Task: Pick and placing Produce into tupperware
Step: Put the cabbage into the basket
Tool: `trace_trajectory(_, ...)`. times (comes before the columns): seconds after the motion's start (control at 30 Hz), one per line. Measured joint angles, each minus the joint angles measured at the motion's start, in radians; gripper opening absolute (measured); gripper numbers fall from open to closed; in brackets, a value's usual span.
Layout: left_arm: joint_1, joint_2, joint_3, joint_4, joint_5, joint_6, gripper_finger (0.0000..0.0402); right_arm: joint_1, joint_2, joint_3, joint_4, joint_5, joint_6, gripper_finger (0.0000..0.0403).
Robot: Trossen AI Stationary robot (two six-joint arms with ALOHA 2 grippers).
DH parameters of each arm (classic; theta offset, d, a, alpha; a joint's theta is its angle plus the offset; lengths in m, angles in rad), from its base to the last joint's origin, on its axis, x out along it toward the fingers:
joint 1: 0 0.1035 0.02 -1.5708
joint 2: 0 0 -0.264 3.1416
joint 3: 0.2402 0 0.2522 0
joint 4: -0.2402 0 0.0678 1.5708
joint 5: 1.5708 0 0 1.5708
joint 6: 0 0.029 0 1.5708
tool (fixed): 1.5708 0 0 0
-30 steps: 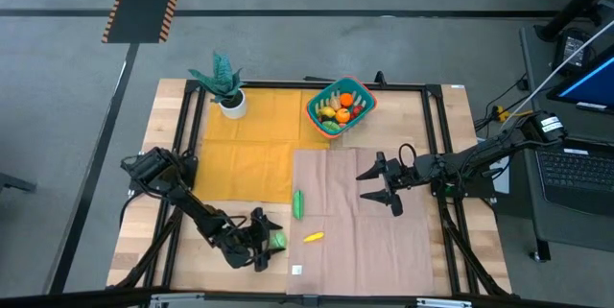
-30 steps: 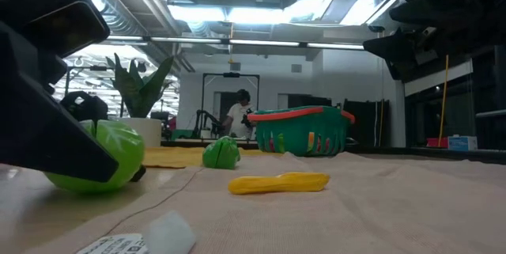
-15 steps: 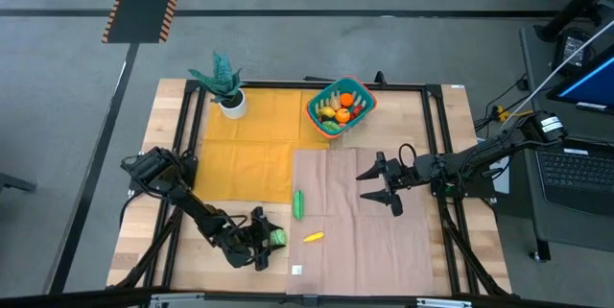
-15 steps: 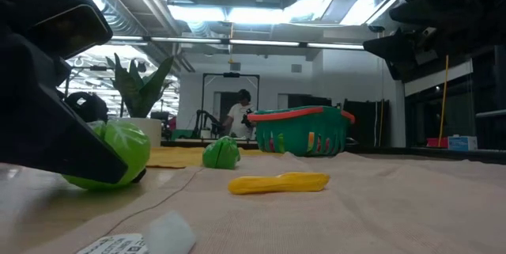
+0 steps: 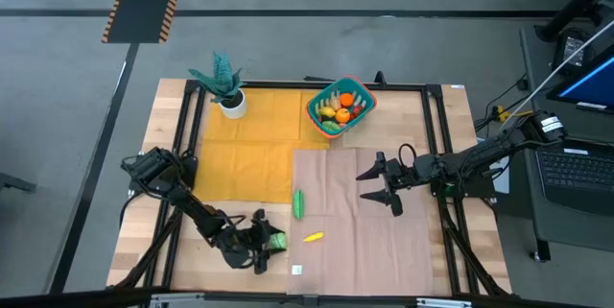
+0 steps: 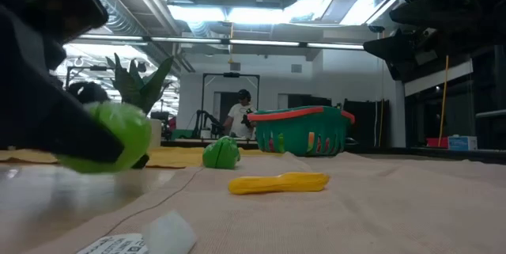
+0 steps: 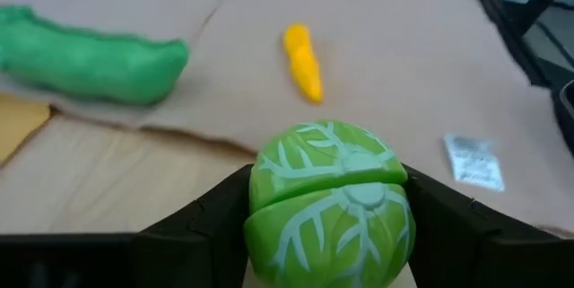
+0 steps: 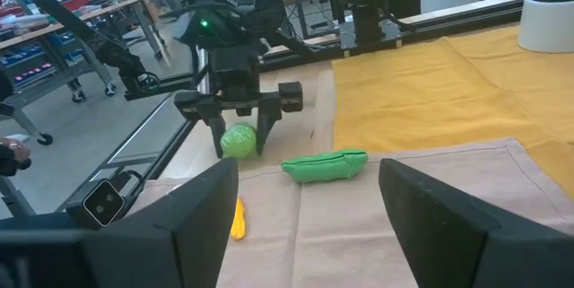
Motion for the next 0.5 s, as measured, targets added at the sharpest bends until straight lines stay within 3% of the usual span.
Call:
trace_trajectory(0.4, 0.037, -0.079, 0.0, 0.034, -0.012, 0.16, 0.0218, 0.0, 0.0, 0.0, 0.017, 0.0, 0.009, 0.0271)
trace_trajectory(0.5, 0.078, -0.104, 0.0, 0.035, 0.029, 0.198, 0.0221, 0.0, 0.0, 0.0, 0.043, 0.0, 0.031, 0.0271)
